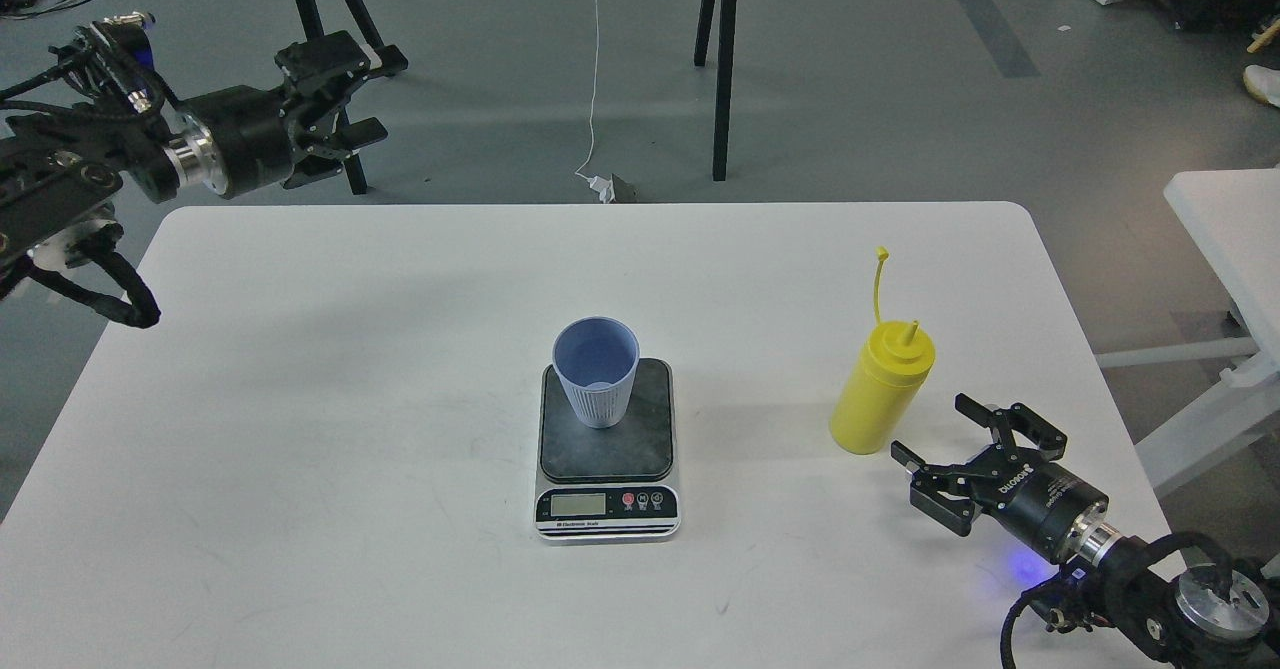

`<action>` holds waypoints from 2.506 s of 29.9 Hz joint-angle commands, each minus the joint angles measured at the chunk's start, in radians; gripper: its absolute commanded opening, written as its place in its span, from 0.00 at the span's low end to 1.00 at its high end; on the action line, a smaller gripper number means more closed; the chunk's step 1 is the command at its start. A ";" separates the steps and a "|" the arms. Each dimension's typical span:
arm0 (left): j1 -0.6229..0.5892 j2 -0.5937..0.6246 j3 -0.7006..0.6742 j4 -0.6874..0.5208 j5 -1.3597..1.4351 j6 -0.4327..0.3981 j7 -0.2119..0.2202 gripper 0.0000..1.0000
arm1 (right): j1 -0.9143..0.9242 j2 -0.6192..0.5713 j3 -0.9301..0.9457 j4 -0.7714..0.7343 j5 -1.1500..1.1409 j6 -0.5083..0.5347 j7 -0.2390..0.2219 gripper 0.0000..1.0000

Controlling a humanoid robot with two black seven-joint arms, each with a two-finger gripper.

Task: Pour seasoning into cup on scale with both arms
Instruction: 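Grasp the yellow squeeze bottle with the right gripper and lift it, then tilt the yellow bottle nozzle-down over the blue cup with the right gripper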

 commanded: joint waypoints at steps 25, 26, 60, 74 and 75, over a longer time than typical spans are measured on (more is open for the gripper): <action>0.032 0.006 -0.002 -0.002 -0.001 0.000 0.000 1.00 | 0.178 0.136 -0.058 -0.186 -0.083 0.000 0.000 0.02; 0.032 0.006 -0.002 -0.002 -0.003 0.000 0.000 1.00 | 0.210 0.133 -0.058 -0.184 -0.083 0.000 0.000 0.02; 0.444 -0.003 -0.379 0.109 -0.403 0.000 0.000 1.00 | 1.026 0.363 -0.366 -0.002 -1.783 -0.271 0.275 0.02; 0.467 -0.003 -0.377 0.109 -0.401 0.000 0.000 1.00 | 1.026 0.403 -0.573 0.003 -1.955 -0.384 0.338 0.02; 0.467 -0.005 -0.377 0.110 -0.400 0.000 0.000 1.00 | 1.026 0.403 -0.582 0.003 -1.981 -0.392 0.341 0.02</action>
